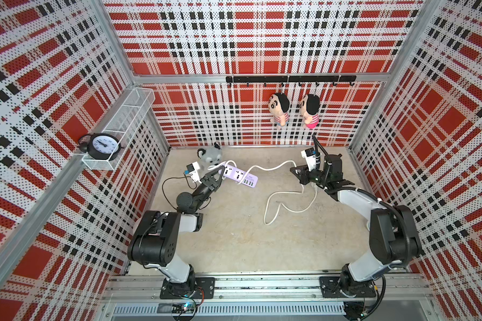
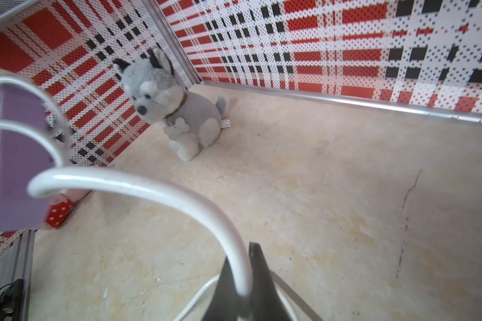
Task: Unwrap the cord wrapped around the power strip
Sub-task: Unwrap the power cord from the power strip.
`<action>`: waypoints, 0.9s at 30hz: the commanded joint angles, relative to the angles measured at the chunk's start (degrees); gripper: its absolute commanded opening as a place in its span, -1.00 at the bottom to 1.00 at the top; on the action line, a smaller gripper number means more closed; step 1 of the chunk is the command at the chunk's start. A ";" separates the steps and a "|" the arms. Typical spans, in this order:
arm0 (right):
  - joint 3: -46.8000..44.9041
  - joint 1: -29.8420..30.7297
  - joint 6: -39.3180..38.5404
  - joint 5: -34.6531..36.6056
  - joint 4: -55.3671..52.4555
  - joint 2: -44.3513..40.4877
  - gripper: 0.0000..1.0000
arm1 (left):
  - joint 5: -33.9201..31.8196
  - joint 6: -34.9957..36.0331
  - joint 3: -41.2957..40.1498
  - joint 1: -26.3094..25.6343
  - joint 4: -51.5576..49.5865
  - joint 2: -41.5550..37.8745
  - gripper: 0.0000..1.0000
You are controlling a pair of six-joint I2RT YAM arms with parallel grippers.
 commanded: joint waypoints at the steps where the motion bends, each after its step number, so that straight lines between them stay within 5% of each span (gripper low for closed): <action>1: -3.01 0.10 -2.40 1.05 -3.42 -7.15 -1.00 | -6.96 1.37 1.68 2.25 9.38 4.92 -1.00; 16: -10.18 -11.24 2.42 14.19 -9.19 -7.80 -1.00 | -5.76 -3.61 7.73 8.05 11.15 5.76 -1.00; 25: -7.87 -19.19 4.13 10.68 -11.06 -5.80 -1.00 | 0.97 -5.59 4.40 12.25 10.14 2.74 -1.00; 27: -7.41 -19.14 4.53 7.07 -11.15 -6.15 -0.77 | 2.38 -4.36 3.93 11.08 8.53 2.28 -1.00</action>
